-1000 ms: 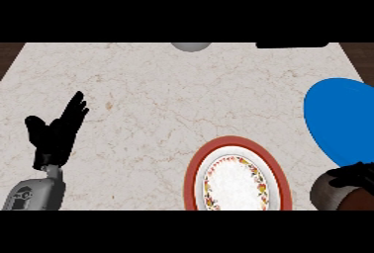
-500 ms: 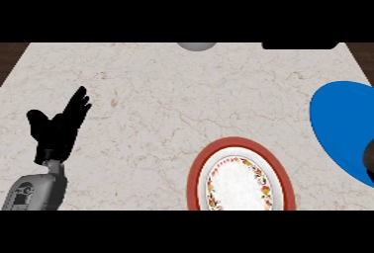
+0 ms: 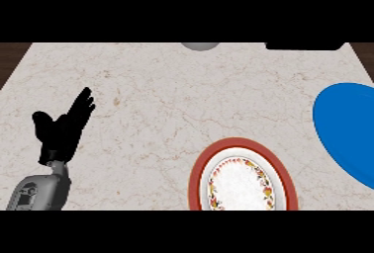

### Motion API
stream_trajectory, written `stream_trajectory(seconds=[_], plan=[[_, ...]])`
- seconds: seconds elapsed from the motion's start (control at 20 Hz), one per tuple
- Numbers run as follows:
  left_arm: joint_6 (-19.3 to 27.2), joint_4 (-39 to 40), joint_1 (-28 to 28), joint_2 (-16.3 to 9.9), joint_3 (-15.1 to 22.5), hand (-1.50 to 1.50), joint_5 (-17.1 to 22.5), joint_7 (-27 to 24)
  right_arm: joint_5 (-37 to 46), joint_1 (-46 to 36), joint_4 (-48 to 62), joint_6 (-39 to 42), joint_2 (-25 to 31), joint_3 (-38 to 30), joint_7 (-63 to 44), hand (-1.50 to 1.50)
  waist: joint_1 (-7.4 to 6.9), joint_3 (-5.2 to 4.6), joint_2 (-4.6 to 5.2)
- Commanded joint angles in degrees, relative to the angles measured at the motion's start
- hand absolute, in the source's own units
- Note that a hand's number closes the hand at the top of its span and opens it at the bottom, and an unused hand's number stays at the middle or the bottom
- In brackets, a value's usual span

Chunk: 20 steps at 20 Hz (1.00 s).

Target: Pick the cupcake from the plate and place it in the plate

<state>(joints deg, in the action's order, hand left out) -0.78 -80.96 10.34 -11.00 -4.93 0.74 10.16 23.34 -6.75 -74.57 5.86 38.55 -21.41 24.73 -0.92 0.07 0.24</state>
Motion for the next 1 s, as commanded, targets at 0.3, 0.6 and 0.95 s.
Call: stream_trajectory(seconds=[0.3, 0.6, 0.95], plan=[[-0.89, 3.26, 2.53, -0.33, -1.66, 0.00, 1.12, 0.21, 4.44, -9.93, 29.01, 7.35, 4.09, 5.06, 14.27, -1.50, -0.03, 0.03, 0.12], [0.41, 0.87, -0.86, 1.14, 0.01, 0.00, -0.92, -1.03, 0.24, -15.41, 34.39, 7.19, 4.97, 0.53, 25.75, -1.50, 0.49, 0.01, -0.05], [1.18, 2.88, 1.48, 0.25, -1.31, 0.00, -1.33, -1.11, -13.22, -16.69, 30.06, 25.33, 5.65, -3.68, 26.86, -1.50, 2.00, -0.13, -0.40]])
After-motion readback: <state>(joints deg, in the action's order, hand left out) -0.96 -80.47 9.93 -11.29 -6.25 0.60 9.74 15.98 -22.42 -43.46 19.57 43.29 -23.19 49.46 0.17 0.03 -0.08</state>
